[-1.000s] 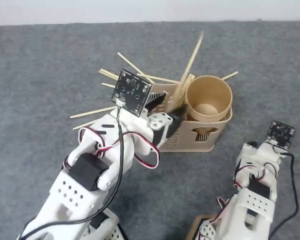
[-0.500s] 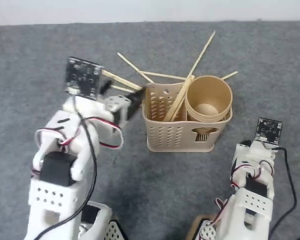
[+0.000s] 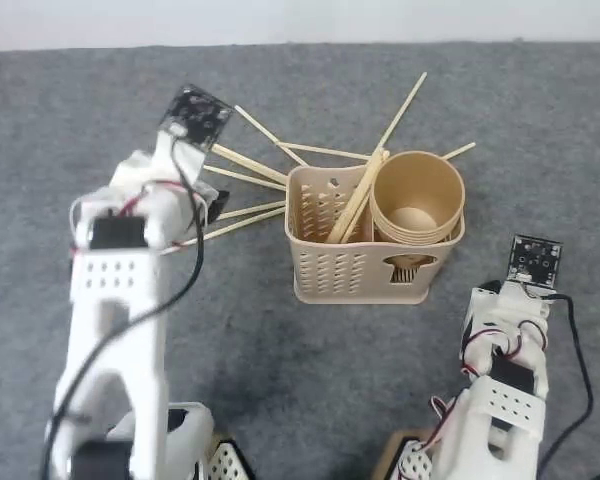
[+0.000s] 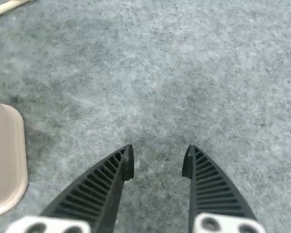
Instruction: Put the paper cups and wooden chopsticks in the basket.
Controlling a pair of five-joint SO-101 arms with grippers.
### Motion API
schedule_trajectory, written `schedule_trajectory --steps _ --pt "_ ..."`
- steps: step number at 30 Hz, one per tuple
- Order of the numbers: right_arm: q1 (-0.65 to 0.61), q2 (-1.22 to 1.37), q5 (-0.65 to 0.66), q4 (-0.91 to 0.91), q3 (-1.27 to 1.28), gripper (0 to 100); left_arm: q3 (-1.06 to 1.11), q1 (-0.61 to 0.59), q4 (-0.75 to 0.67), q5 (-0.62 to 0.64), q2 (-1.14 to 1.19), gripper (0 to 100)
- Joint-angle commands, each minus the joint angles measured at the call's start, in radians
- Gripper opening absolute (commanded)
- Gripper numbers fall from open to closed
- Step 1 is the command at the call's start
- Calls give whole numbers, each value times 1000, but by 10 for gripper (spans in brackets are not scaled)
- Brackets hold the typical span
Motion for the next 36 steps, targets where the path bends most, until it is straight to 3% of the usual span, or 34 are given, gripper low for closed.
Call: schedule_trajectory --steps 1,4,7,11,13,18,24,36 --pt "-12 -13 14 -8 12 177 -160 -9 -3 -176 203 257" --pt "-12 -13 14 -8 12 177 -303 12 57 -261 359 257" --pt "-12 -13 14 -8 12 177 -481 21 58 -261 496 254" --pt "-12 -13 14 -8 12 177 -697 25 64 -282 683 119" --pt "-12 -13 14 -8 12 177 -768 44 81 -384 787 81" --pt "-12 -13 14 -8 14 177 -983 69 244 -430 1000 92" --pt "-12 -13 14 -8 15 177 -1303 92 396 -582 1203 207" --pt "-12 -13 14 -8 15 177 -1845 126 485 -689 1617 213"
